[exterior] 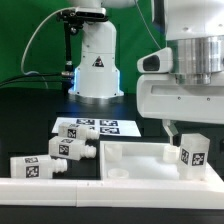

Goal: Assemble one leg

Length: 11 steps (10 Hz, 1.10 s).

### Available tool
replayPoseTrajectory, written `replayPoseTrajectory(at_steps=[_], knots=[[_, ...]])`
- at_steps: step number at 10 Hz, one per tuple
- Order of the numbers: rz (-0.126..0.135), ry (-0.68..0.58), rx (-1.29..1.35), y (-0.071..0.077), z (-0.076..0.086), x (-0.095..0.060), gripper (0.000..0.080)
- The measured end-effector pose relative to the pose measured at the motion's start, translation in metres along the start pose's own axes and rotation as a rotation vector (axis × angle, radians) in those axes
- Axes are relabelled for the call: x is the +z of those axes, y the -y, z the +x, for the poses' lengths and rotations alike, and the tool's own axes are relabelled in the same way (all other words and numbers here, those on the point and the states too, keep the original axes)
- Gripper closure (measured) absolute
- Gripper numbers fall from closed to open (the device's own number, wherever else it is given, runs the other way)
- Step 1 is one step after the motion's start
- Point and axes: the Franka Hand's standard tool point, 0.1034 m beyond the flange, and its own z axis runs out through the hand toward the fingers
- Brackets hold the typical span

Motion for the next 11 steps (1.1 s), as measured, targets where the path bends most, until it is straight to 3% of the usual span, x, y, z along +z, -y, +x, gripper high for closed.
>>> replayPoseTrajectory(at_steps=[2,5,7,8,9,10,11], knots=[[-0.004,-0.001,-0.118,-0.001,0.001,0.001,0.0151],[-0.061,-0.035,-0.673,0.002,0.014,-0.006,0.0151],[-0.06,-0.032,-0.643,0.001,0.013,-0.004,0.0151],[-0.06,-0.032,-0.642,0.0,0.013,-0.004,0.024],[-0.057,-0.034,-0.556,0.001,0.012,-0.004,0.024],[-0.057,-0.036,-0.487,0.0,0.013,-0.004,0.0424],[-0.058,-0.037,-0.456,-0.002,0.014,-0.004,0.0514]])
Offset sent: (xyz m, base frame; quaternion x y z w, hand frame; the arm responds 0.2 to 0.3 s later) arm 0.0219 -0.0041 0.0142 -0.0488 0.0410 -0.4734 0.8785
